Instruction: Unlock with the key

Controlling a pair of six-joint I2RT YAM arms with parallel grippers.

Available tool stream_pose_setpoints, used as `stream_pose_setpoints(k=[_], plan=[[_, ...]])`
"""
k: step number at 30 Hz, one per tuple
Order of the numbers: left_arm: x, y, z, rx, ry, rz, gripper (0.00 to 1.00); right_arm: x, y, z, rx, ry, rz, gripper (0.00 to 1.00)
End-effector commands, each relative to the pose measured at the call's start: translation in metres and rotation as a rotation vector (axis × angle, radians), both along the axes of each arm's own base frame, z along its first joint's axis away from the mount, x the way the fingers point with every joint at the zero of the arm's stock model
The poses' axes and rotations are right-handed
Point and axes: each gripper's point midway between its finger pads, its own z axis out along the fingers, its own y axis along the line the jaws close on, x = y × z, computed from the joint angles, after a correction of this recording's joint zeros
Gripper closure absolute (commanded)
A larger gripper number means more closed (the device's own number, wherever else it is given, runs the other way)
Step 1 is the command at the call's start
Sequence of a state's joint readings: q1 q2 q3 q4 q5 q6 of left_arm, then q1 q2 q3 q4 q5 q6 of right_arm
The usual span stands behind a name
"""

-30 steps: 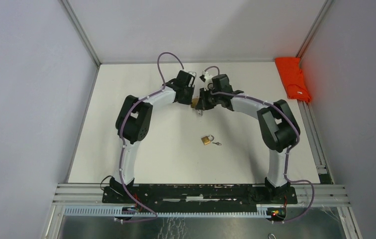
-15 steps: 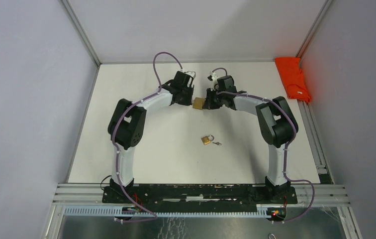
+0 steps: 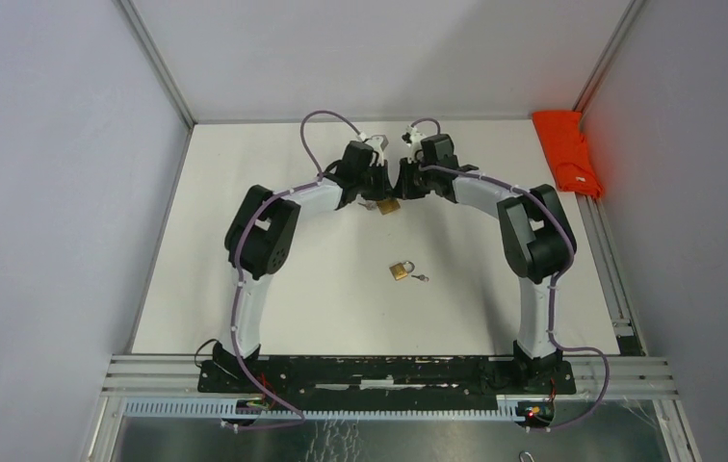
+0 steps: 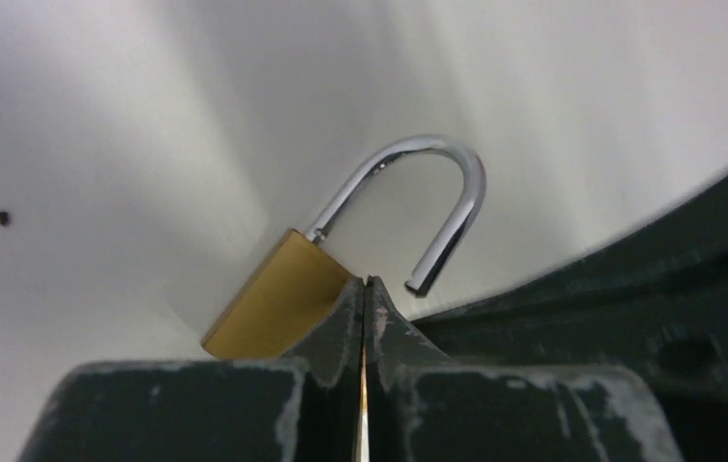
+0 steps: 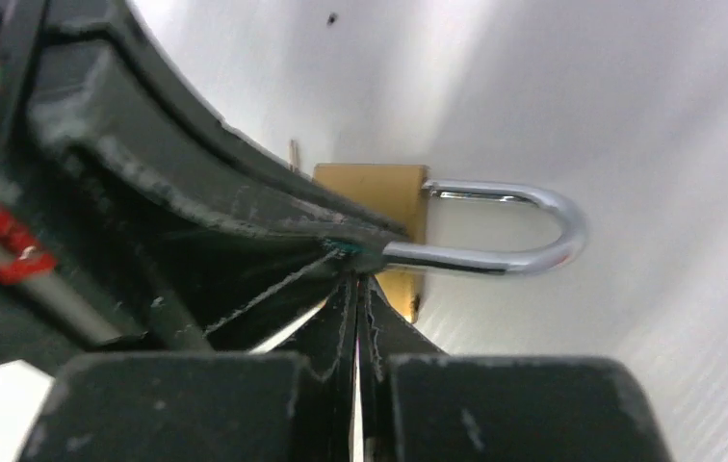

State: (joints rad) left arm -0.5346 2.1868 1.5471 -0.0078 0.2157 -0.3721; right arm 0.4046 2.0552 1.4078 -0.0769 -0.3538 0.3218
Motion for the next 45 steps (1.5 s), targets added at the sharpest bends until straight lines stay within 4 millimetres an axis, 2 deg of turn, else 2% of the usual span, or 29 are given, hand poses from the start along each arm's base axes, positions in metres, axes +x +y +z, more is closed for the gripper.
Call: stream_pose_setpoints(k=[1,8,13,16,19,22,24,25,27,29,30,32,33,34,36,38,40,41,43,44,45], plan=[[-0.017,-0.017,-0.010,-0.064,0.056,-0.018,0.98,0.031,-0.003,0.009,0.004,-0.045,-0.038,1.00],[-0.030,-0.012,-0.032,-0.021,0.096,-0.018,0.98,0.056,0.003,0.005,0.044,-0.029,-0.074,1.00],[-0.039,-0.010,-0.044,-0.004,0.115,-0.033,0.98,0.082,0.011,-0.001,0.049,-0.011,-0.102,1.00],[-0.041,-0.009,-0.046,0.004,0.120,-0.039,0.98,0.096,0.008,-0.017,0.001,0.037,-0.146,1.00],[-0.042,-0.006,-0.047,0.021,0.117,-0.037,0.98,0.088,0.002,-0.043,-0.043,0.104,-0.160,1.00],[-0.039,-0.003,-0.043,0.035,0.103,-0.028,0.98,0.077,-0.003,-0.056,-0.025,0.118,-0.153,1.00],[-0.039,0.003,-0.039,0.059,0.099,-0.008,0.98,0.078,0.000,-0.044,0.028,0.073,-0.129,1.00],[-0.038,0.007,-0.034,0.073,0.086,0.007,0.98,0.081,0.001,-0.031,0.055,0.037,-0.117,1.00],[-0.035,0.014,-0.020,0.091,0.053,0.032,0.98,0.088,0.001,-0.002,0.088,-0.047,-0.111,1.00],[-0.033,0.022,0.003,0.098,0.008,0.064,0.98,0.097,-0.003,0.037,0.108,-0.164,-0.112,0.97],[-0.032,0.025,0.017,0.093,-0.023,0.079,0.97,0.099,-0.005,0.056,0.114,-0.224,-0.119,0.92],[-0.032,0.034,0.046,0.080,-0.093,0.111,0.92,0.100,-0.012,0.099,0.129,-0.345,-0.132,0.75],[-0.032,0.038,0.064,0.068,-0.132,0.129,0.89,0.098,-0.016,0.120,0.134,-0.407,-0.137,0.73],[-0.032,0.045,0.080,0.064,-0.169,0.155,0.87,0.096,-0.022,0.140,0.129,-0.458,-0.151,0.67],[-0.035,0.056,0.111,0.054,-0.233,0.190,0.82,0.088,-0.035,0.171,0.101,-0.536,-0.179,0.53],[-0.041,0.065,0.145,0.031,-0.296,0.209,0.80,0.077,-0.049,0.188,0.049,-0.577,-0.197,0.41],[-0.050,0.069,0.167,0.010,-0.330,0.203,0.80,0.062,-0.061,0.202,0.000,-0.591,-0.203,0.32],[-0.055,0.069,0.176,-0.007,-0.342,0.188,0.80,0.053,-0.067,0.209,-0.022,-0.597,-0.203,0.25],[-0.066,0.066,0.188,-0.042,-0.359,0.152,0.81,0.029,-0.071,0.204,-0.030,-0.583,-0.174,0.02],[-0.074,0.062,0.191,-0.065,-0.358,0.115,0.81,0.017,-0.072,0.203,-0.016,-0.582,-0.152,0.02],[-0.081,0.058,0.197,-0.100,-0.368,0.083,0.81,0.002,-0.070,0.191,-0.004,-0.555,-0.118,0.02]])
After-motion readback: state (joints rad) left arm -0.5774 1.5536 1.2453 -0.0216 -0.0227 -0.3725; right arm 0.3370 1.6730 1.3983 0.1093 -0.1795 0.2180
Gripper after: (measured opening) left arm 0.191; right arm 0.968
